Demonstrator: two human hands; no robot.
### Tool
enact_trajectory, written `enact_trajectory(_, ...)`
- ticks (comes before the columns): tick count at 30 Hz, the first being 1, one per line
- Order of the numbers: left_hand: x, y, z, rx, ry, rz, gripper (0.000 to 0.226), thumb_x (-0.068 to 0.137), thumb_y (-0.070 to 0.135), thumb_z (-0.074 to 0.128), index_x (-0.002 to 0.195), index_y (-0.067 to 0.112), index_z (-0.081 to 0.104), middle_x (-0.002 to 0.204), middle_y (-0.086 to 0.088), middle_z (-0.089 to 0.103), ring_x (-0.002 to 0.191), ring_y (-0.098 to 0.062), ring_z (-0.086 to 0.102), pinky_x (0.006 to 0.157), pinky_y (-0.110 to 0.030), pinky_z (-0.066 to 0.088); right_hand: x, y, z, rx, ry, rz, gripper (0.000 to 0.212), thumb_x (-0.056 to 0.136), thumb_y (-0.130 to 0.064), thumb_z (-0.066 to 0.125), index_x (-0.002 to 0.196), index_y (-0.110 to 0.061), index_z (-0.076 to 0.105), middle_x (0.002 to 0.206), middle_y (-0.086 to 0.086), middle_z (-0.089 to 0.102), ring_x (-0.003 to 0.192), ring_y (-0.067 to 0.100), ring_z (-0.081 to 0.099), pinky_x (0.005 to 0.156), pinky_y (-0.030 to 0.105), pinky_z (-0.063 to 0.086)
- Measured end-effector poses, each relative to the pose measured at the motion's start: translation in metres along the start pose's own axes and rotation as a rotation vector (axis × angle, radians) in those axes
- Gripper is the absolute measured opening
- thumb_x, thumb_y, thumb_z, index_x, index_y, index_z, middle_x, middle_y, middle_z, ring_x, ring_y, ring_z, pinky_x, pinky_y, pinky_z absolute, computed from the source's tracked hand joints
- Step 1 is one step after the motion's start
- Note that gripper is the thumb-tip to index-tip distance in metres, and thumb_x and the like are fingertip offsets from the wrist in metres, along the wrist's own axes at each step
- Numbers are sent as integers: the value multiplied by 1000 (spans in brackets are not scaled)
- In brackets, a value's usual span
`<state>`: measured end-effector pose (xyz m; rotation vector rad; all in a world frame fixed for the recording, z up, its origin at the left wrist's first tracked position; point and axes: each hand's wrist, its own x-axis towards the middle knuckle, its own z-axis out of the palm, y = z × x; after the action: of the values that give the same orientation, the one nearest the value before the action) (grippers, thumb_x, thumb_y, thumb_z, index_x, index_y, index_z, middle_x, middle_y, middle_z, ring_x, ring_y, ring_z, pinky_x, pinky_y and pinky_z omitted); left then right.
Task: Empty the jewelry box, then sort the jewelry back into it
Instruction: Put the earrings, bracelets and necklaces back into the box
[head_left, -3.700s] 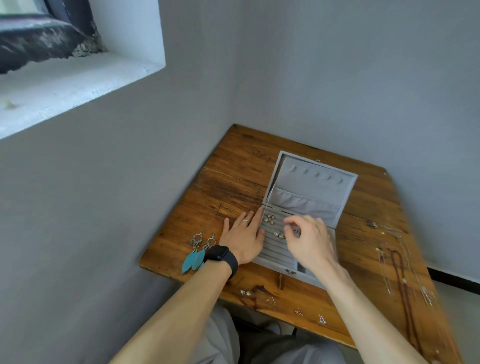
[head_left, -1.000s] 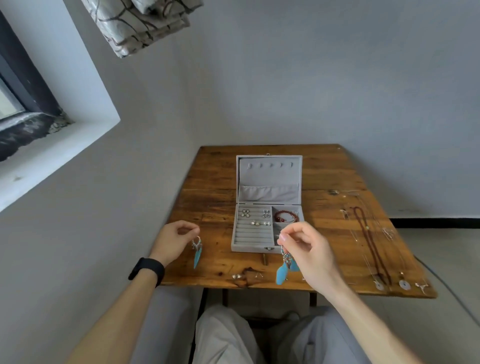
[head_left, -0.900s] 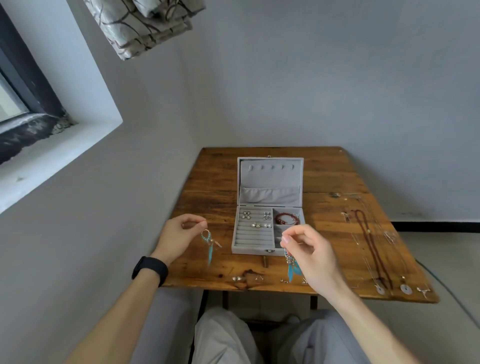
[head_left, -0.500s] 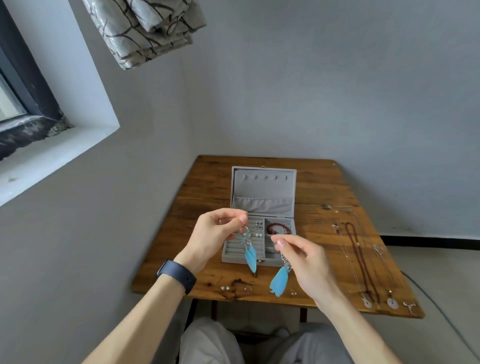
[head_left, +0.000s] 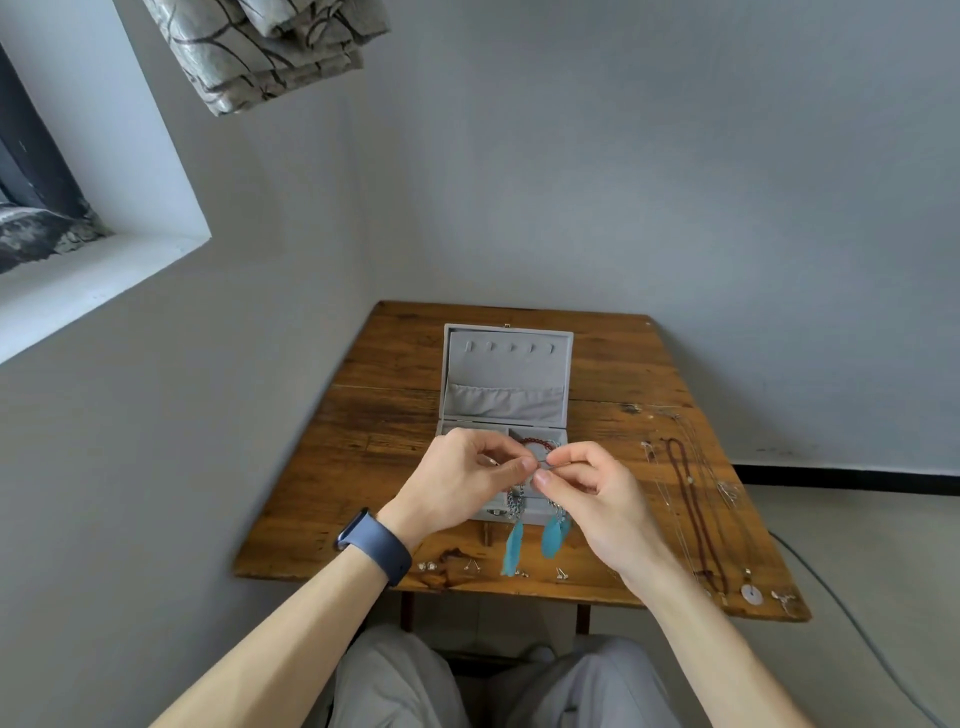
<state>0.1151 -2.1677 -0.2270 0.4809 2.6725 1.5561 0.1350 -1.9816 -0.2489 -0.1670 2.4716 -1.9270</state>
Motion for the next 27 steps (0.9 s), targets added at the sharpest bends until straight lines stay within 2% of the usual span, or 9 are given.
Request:
enact_trajectory(3, 3, -3, 0, -106, 70, -63, 14, 92, 31, 71, 92, 20, 80, 83, 5, 76, 76, -8, 70, 71, -20, 55, 4, -3, 1, 60, -50, 22, 15, 93, -28, 68, 108, -24, 70, 96, -7, 76, 94, 5, 70, 72, 19, 54)
enact_trajectory(7, 6, -8, 2, -227, 188, -180, 13, 92, 30, 71, 87, 21, 78, 78, 7, 75, 68, -2, 66, 61, -11, 46, 7, -3, 9, 39, -74, 23, 15, 95, -29, 65, 108, -26, 71, 98, -7, 75, 92, 1, 68, 65, 13, 50)
enact_trajectory(12, 8, -9, -2, -305, 165, -186, 15, 94, 25, 68, 89, 15, 78, 76, 7, 75, 67, 2, 65, 61, -10, 46, 15, -3, 17, 101, -74, 81, 11, 96, -29, 63, 104, -28, 71, 95, -8, 75, 89, 3, 68, 63, 16, 50)
enact_trajectory(16, 12, -18, -9, -252, 152, -188, 17, 94, 29, 69, 91, 16, 79, 81, 6, 76, 68, 2, 64, 61, -10, 46, 24, -1, 24, 92, -66, 62, 13, 96, -34, 62, 102, -29, 72, 93, -12, 73, 91, -1, 66, 65, 14, 50)
enact_trajectory(21, 26, -35, -20, -163, 162, -182, 15, 93, 32, 70, 90, 21, 79, 83, 7, 76, 75, -4, 69, 68, -17, 53, 51, 7, 35, -78, -63, -43, 9, 97, -30, 62, 96, -29, 71, 89, -16, 71, 92, 0, 64, 73, 13, 51)
enact_trajectory(23, 36, -41, -25, -133, 175, -177, 14, 92, 34, 70, 90, 23, 79, 83, 8, 76, 78, -8, 71, 75, -22, 57, 66, 8, 41, -128, -58, -73, 10, 98, -30, 60, 94, -29, 70, 87, -15, 70, 89, 1, 63, 72, 12, 50)
enact_trajectory(27, 60, -56, -38, -81, 219, -158, 17, 92, 35, 70, 100, 22, 78, 86, 7, 76, 76, -6, 70, 72, -20, 56, 101, 6, 50, -178, -44, -64, 12, 98, -34, 57, 94, -29, 67, 87, -13, 68, 83, -1, 61, 68, 12, 47)
